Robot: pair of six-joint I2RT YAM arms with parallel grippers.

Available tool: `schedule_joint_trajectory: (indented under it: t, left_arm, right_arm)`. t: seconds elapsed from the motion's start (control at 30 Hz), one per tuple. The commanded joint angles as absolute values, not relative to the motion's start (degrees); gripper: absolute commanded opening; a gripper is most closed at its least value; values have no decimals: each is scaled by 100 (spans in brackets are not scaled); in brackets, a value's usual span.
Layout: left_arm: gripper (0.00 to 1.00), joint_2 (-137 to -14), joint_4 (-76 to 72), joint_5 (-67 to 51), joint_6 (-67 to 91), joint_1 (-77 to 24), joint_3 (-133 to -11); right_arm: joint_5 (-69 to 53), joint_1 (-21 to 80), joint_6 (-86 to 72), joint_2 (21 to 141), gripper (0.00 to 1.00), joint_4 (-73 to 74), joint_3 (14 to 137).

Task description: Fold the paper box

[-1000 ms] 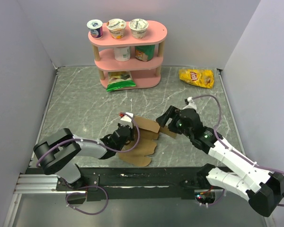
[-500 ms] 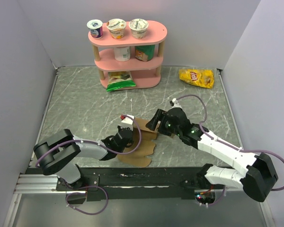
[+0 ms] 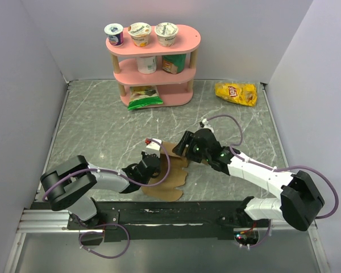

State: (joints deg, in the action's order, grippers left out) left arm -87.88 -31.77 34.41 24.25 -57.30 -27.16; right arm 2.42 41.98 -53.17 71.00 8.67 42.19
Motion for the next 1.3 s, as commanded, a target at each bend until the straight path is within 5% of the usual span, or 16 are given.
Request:
schedule_joint_trajectory:
  t: [0.0,0.43,0.9,1.0,1.13,1.27]
  left_arm:
    - [17,-8692,-3287,3559,2312,-5801,-2857]
    - [17,-8675,-3349,3533,2303,-5854,-2839]
    - [18,-8394,-3392,3489,2303,-5880,-2725]
    - [29,-8297,-3586,3367,2206,-5871,-2602]
    - [62,-8200,-3683,3340,2416,-5871,-2461]
    - [73,-8008,-3726,3384,2742,-5871,-2207]
  right_arm:
    - [343,4210,-5502,7189,76,89,4087]
    - [440,4175,-5809,7664,63,-500,4105]
    - [27,3999,-6117,7919,16,-1327,3718]
    - [35,3964,-6109,7919,8,-1292,3709]
    - [-201,3911,-6091,7893,5,-1275,3744]
    - [-272,3876,-6082,7822,4,-1134,3797]
